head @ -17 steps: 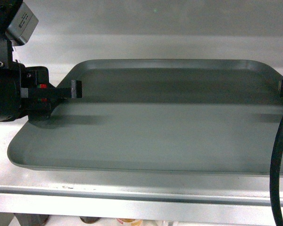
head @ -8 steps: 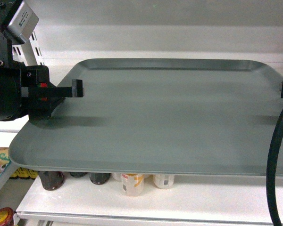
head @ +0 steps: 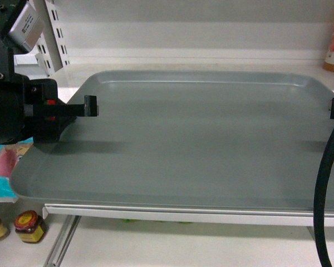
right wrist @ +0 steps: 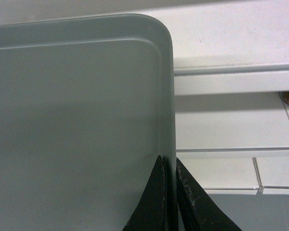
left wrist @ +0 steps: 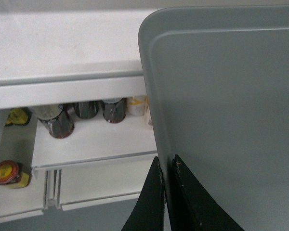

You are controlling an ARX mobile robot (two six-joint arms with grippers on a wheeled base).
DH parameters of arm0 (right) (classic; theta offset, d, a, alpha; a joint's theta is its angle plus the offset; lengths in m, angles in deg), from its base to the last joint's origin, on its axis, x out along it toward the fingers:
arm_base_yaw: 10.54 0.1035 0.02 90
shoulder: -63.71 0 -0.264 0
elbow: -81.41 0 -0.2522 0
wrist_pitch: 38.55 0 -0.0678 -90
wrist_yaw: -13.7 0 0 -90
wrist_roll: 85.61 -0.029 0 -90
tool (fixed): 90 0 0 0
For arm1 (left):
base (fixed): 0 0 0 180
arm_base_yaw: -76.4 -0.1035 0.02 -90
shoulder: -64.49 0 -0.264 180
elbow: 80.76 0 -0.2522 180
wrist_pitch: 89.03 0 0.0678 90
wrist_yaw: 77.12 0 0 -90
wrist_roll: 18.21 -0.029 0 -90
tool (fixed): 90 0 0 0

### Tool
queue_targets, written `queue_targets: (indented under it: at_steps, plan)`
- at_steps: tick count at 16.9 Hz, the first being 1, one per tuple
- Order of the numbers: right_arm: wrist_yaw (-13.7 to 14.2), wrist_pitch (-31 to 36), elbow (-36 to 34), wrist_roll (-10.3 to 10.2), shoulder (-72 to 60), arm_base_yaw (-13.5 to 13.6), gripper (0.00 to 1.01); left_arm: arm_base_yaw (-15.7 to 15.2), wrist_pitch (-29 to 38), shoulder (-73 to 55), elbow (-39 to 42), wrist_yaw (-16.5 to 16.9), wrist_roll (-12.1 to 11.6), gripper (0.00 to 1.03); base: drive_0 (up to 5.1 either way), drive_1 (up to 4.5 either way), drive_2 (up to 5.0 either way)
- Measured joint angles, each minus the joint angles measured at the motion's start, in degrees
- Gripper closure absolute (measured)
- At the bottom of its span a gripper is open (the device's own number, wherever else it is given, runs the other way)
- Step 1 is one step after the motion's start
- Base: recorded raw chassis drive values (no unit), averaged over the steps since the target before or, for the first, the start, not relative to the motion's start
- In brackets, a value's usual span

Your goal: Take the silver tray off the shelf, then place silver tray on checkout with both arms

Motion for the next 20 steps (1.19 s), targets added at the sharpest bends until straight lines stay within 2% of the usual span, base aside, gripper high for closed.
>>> queue_targets:
  at_steps: [20]
  plan:
    - [0.1,0.0,-0.1,0.0,-0.1,0.0,0.98,0.0,-0.1,0.0,0.2,0.0,0.0,1.0,0.1,-4.26,4.4]
